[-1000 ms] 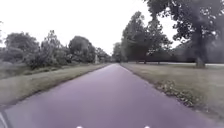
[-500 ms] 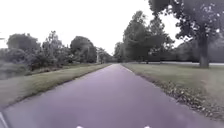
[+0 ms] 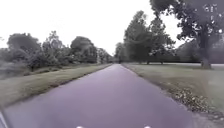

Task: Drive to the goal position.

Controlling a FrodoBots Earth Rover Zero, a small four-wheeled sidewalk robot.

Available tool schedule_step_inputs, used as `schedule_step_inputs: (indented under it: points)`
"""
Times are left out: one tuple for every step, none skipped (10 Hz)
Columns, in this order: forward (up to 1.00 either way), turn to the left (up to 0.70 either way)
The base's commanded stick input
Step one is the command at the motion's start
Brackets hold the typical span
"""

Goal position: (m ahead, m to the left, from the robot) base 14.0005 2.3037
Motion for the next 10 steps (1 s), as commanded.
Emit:
schedule_step_inputs:
  points:
    - [0.68, 0.00]
    - [0.68, 0.00]
    - [0.68, 0.00]
    - [0.68, 0.00]
    - [0.68, 0.00]
    - [0.69, 0.01]
    - [0.69, 0.04]
    - [0.69, 0.08]
    - [0.69, 0.10]
    - [0.69, 0.13]
